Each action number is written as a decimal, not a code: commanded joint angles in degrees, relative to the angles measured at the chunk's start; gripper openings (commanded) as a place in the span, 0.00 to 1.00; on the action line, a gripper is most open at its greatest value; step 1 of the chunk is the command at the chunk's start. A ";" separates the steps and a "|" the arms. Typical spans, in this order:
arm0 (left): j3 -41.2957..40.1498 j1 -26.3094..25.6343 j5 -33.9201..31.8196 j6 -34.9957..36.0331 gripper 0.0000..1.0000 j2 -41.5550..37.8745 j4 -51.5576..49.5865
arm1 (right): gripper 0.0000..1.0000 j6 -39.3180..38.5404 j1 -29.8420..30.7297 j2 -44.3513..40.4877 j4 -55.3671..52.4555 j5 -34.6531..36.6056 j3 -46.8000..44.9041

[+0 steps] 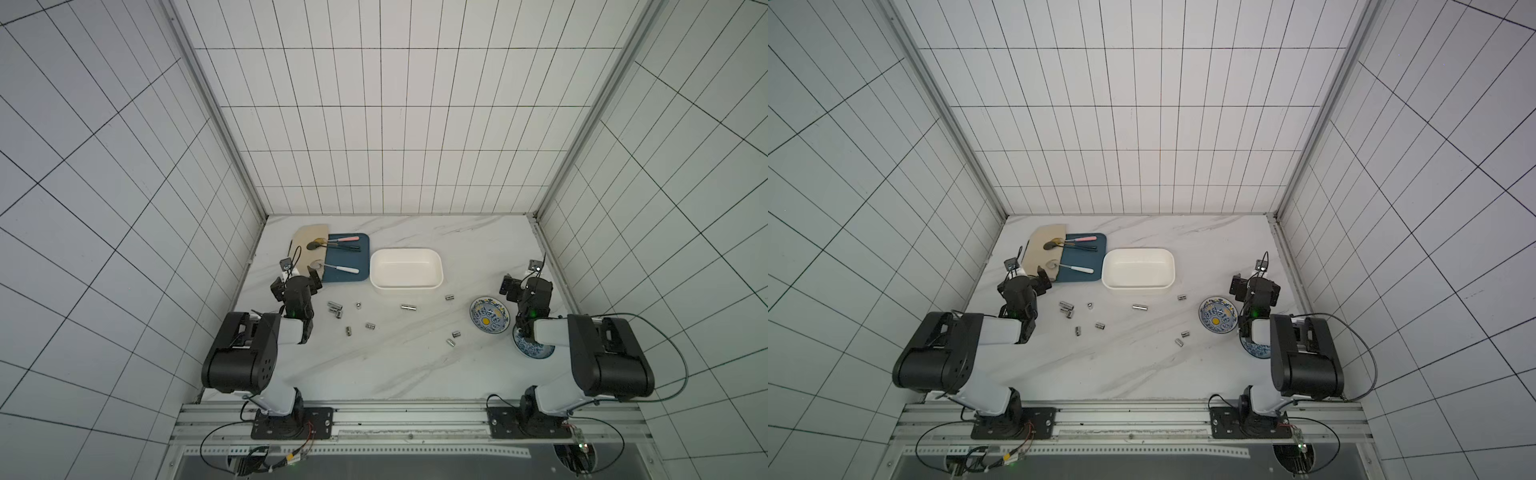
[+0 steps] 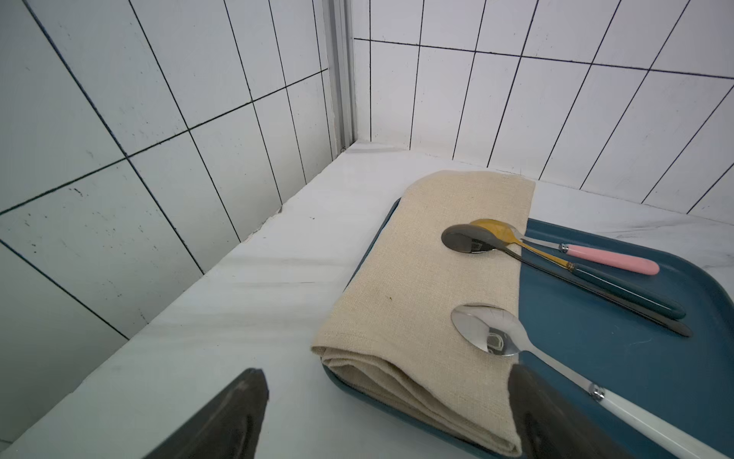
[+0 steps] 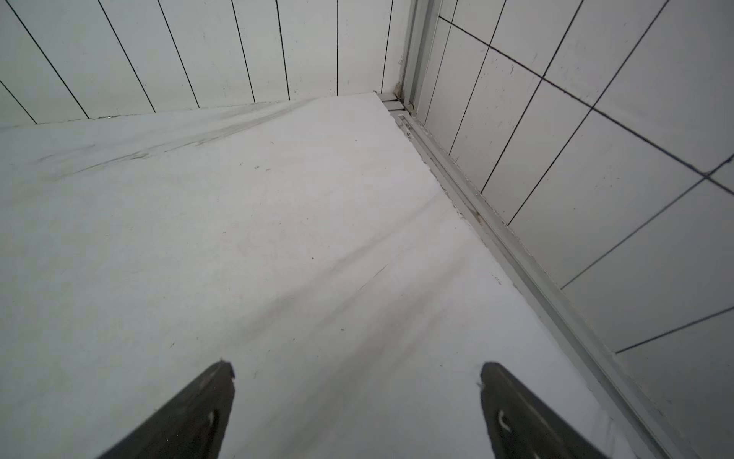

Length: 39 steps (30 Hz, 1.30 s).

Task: Put the socket on the desktop into the storage box
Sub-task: Pick up the socket head from the center of the board.

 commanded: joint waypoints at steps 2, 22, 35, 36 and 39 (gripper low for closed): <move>0.87 0.20 0.41 -0.08 0.98 -0.87 0.17 | 0.99 0.68 -0.02 -0.18 0.18 -0.42 0.68; 0.96 0.45 0.85 -0.14 0.98 -0.87 -0.01 | 0.99 0.77 -0.09 -0.14 0.09 -0.46 0.74; 11.80 -0.55 -4.02 -1.07 0.98 -7.27 -23.30 | 0.99 5.01 0.16 -13.62 -31.25 -2.25 14.78; 13.13 -0.58 -5.23 -1.82 0.98 -8.11 -25.20 | 0.99 6.32 0.17 -14.90 -33.31 -3.16 16.05; 16.02 1.21 -5.11 -12.16 0.98 -12.01 -31.08 | 0.99 12.72 0.09 -18.14 -43.27 -5.04 21.00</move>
